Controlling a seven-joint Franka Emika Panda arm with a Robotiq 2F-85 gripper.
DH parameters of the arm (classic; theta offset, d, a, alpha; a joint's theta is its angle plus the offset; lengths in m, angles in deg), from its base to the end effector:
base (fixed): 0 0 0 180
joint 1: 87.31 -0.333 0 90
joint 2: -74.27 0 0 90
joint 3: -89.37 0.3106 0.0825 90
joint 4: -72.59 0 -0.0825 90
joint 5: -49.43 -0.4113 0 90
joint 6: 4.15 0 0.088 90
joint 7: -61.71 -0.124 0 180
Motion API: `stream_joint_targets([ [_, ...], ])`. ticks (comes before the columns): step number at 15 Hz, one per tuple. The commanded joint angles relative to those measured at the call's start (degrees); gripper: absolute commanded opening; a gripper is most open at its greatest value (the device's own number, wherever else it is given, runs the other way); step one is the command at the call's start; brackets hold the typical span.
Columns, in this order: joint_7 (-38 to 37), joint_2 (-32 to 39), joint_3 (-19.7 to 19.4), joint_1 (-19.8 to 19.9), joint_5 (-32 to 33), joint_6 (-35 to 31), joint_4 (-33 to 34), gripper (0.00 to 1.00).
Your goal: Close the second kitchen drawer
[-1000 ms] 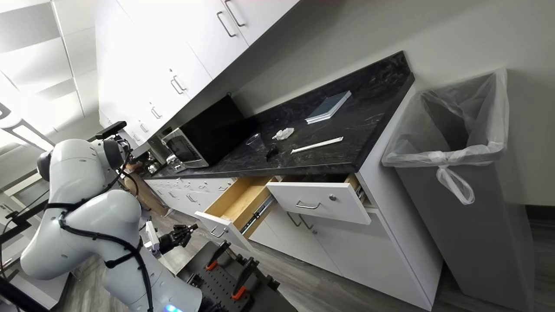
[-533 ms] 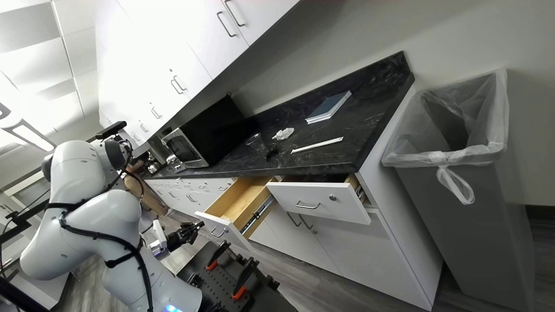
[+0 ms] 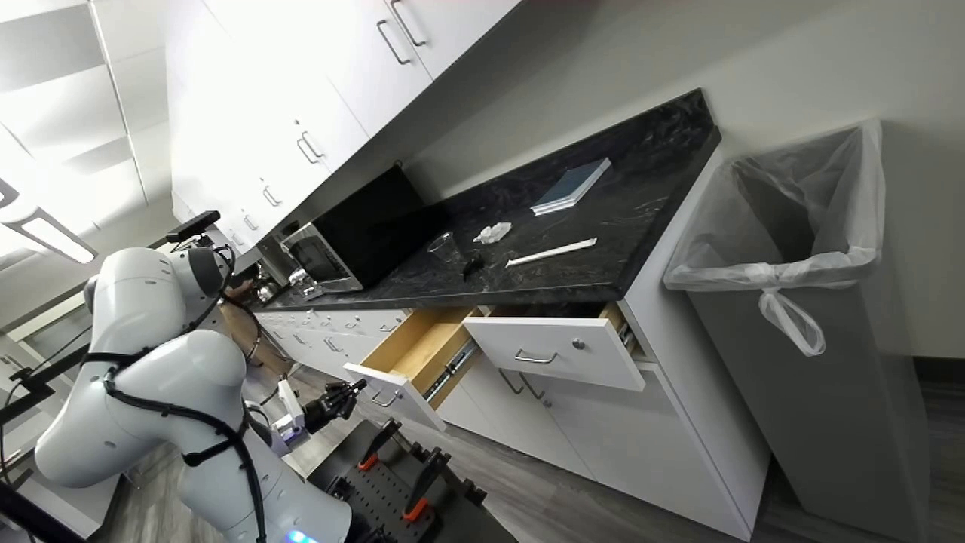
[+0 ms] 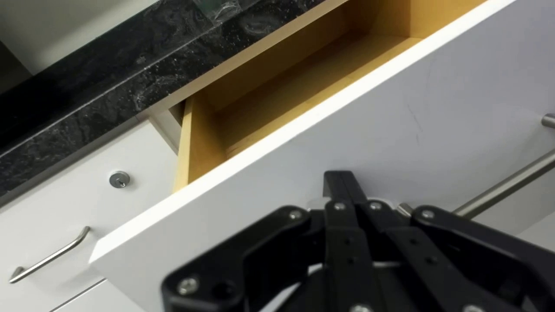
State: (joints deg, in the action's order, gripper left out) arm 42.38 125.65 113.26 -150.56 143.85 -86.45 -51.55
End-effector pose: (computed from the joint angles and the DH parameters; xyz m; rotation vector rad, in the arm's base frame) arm 0.1102 0.4258 -0.0175 0.5328 1.6732 0.2505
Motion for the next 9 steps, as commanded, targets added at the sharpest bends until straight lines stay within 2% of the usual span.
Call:
stream_joint_targets([
  [1,0.8,-0.2,-1.8,0.9,2.7,1.7,0.6,0.00],
  [6,1.7,-1.6,-4.2,4.9,6.7,0.0,0.0,0.00],
  [9,3.0,-2.4,-5.2,8.6,10.0,-0.8,0.1,0.00],
])
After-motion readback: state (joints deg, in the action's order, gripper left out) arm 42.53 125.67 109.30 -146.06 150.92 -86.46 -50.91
